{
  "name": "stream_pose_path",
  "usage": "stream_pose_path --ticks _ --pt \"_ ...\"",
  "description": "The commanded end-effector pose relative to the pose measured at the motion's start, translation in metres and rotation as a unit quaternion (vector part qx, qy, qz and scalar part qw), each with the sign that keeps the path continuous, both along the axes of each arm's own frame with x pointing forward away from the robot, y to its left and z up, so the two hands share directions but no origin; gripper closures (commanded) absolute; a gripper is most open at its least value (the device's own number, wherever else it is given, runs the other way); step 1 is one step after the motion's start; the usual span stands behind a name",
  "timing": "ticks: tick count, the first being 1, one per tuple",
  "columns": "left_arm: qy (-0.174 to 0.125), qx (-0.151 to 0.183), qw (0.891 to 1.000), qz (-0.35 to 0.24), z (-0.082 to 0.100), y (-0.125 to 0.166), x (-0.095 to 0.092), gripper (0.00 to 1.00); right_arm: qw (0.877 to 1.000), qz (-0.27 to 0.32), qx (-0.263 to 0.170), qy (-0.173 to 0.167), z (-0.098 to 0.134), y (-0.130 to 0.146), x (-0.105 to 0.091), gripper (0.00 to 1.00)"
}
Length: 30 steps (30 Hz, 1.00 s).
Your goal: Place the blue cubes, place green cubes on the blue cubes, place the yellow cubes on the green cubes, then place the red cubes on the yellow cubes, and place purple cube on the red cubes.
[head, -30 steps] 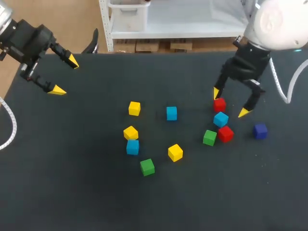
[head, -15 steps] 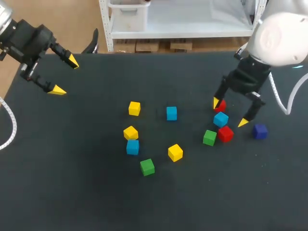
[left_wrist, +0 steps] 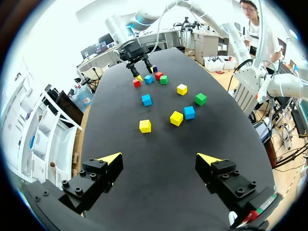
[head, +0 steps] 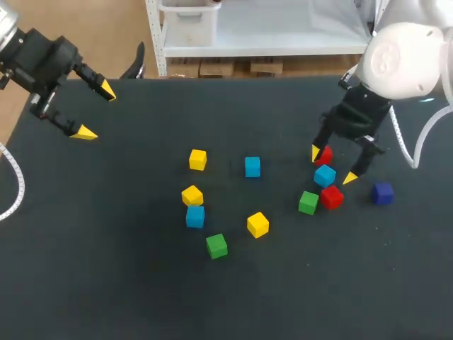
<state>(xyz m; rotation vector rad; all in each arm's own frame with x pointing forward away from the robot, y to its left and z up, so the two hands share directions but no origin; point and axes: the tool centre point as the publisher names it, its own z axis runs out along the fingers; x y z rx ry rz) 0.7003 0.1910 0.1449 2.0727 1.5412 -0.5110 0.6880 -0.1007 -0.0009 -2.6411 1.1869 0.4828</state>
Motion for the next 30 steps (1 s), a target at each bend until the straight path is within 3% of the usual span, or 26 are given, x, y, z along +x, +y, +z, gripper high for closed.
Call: stream_pose_path --ticks 1,4,9,15,17,20,24,30 --pt "-0.001 0.000 1.000 0.000 0.000 0.000 0.000 0.00 1.000 0.000 -0.002 0.004 -0.002 0.002 0.002 0.27" --pt "-0.001 0.000 1.000 0.000 0.000 0.000 0.000 0.00 1.000 0.001 -0.007 0.005 -0.003 0.004 0.002 0.32" --pt "-0.001 0.000 1.000 0.000 0.000 0.000 0.000 0.00 1.000 0.001 -0.014 0.004 -0.002 0.006 0.003 0.50" --pt "-0.001 0.000 1.000 0.000 0.000 0.000 0.000 0.00 1.000 0.002 -0.017 0.003 -0.001 0.008 0.003 0.60" --pt "-0.001 0.000 1.000 0.000 0.000 0.000 0.000 0.00 1.000 0.002 -0.017 0.003 -0.001 0.008 0.003 0.70" --pt "-0.001 0.000 1.000 0.000 0.000 0.000 0.000 0.00 1.000 -0.003 -0.017 0.005 -0.001 0.009 0.002 1.00" --pt "-0.001 0.000 1.000 0.000 0.000 0.000 0.000 0.00 0.999 -0.030 -0.010 0.017 0.002 0.008 0.001 1.00" --pt "-0.001 0.000 1.000 0.000 0.000 0.000 0.000 0.00 0.989 -0.141 -0.017 0.034 0.013 0.012 0.001 1.00"
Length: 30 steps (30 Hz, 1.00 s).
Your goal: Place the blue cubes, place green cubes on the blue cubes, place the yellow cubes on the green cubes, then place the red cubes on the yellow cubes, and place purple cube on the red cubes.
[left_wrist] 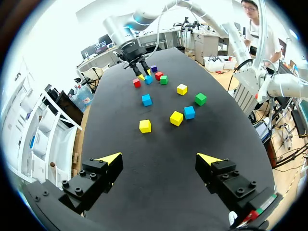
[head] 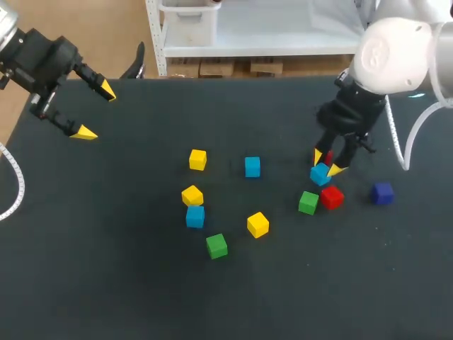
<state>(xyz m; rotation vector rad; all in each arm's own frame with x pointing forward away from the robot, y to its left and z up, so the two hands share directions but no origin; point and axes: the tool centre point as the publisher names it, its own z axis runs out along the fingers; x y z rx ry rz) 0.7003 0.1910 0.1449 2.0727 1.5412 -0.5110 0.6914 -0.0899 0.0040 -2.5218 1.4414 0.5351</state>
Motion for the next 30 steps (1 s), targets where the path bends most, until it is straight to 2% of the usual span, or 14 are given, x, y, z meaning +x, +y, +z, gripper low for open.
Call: stream_pose_path --ticks 1,5,8,14,19,30 --pt "-0.001 0.000 1.000 0.000 0.000 0.000 0.000 0.00 0.998 -0.070 -0.005 0.002 0.009 0.003 -0.002 1.00" --pt "-0.001 0.000 1.000 0.000 0.000 0.000 0.000 0.00 0.989 -0.145 -0.005 -0.005 0.014 0.009 -0.001 1.00" --pt "-0.001 0.000 1.000 0.000 0.000 0.000 0.000 0.00 0.983 -0.183 -0.013 -0.013 0.015 0.018 0.000 1.00" --pt "-0.001 0.000 1.000 0.000 0.000 0.000 0.000 0.00 0.968 -0.249 0.002 -0.016 0.014 0.035 0.003 1.00" --pt "-0.001 0.000 1.000 0.000 0.000 0.000 0.000 0.00 0.962 -0.271 0.003 -0.015 0.012 0.049 0.006 1.00" --pt "-0.001 0.000 1.000 0.000 0.000 0.000 0.000 0.00 0.961 -0.277 -0.008 -0.014 0.009 0.068 0.008 1.00"
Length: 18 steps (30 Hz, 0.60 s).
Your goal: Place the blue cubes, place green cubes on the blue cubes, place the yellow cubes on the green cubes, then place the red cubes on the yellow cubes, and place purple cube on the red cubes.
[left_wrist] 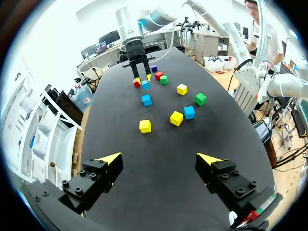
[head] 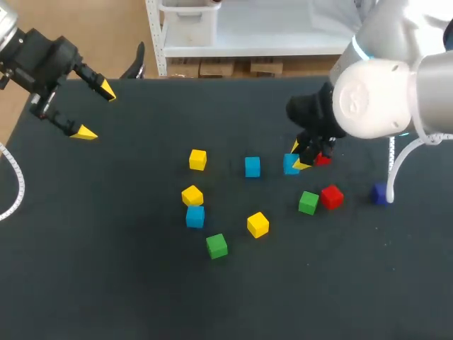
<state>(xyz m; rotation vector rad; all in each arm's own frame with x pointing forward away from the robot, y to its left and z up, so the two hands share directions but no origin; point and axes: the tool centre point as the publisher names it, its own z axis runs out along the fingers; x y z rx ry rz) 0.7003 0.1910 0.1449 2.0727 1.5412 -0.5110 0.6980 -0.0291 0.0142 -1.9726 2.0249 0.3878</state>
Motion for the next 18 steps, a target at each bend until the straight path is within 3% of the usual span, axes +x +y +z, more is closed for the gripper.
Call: stream_pose_path --ticks 1,18 --pt "-0.001 0.000 1.000 0.000 0.000 0.000 0.000 0.00 1.000 0.002 -0.007 0.000 -0.001 0.009 0.002 1.00" --pt "-0.001 0.000 1.000 0.000 0.000 0.000 0.000 0.00 1.000 0.009 -0.016 0.000 -0.004 0.029 0.005 1.00"
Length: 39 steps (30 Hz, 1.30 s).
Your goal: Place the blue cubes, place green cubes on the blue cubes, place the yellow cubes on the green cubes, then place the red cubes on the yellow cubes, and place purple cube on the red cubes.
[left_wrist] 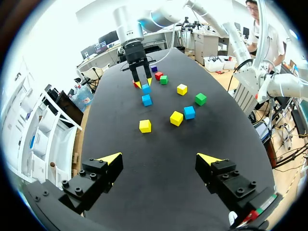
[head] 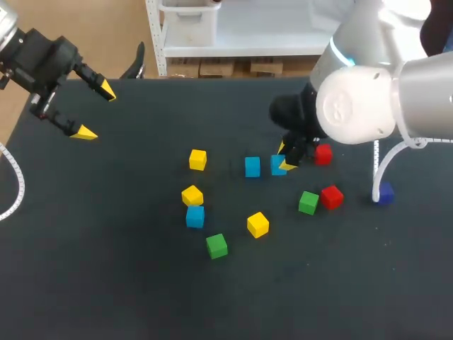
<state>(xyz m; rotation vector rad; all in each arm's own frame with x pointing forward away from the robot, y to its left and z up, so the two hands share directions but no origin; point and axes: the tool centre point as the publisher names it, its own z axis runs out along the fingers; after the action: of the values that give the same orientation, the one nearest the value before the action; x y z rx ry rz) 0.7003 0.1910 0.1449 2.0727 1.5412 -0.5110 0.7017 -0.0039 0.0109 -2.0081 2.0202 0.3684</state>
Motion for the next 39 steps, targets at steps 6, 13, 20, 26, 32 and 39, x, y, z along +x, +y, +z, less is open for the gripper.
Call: stream_pose_path --ticks 6,13,20,26,32,39 --pt "-0.001 0.000 1.000 0.000 -0.0004 0.0003 -0.0002 0.00 1.000 -0.002 -0.006 -0.002 -0.0025 0.0057 0.0025 1.00" --pt "-0.001 0.000 1.000 0.000 -0.0004 0.0003 -0.0002 0.00 1.000 -0.003 -0.010 -0.004 -0.0050 0.0065 0.0032 1.00" --pt "-0.001 0.000 1.000 0.000 -0.0004 0.0003 -0.0002 0.00 1.000 -0.003 -0.012 -0.005 -0.0071 0.0072 0.0044 1.00" --pt "-0.001 0.000 1.000 0.000 -0.0004 0.0003 -0.0002 0.00 1.000 -0.002 -0.014 -0.004 -0.0079 0.0081 0.0056 1.00" --pt "-0.001 0.000 1.000 0.000 -0.0004 0.0003 -0.0002 0.00 1.000 -0.003 -0.015 -0.005 -0.0083 0.0080 0.0072 1.00" --pt "-0.001 0.000 1.000 0.000 -0.0004 0.0003 -0.0002 0.00 1.000 -0.002 -0.016 -0.004 -0.0093 0.0082 0.0081 1.00"
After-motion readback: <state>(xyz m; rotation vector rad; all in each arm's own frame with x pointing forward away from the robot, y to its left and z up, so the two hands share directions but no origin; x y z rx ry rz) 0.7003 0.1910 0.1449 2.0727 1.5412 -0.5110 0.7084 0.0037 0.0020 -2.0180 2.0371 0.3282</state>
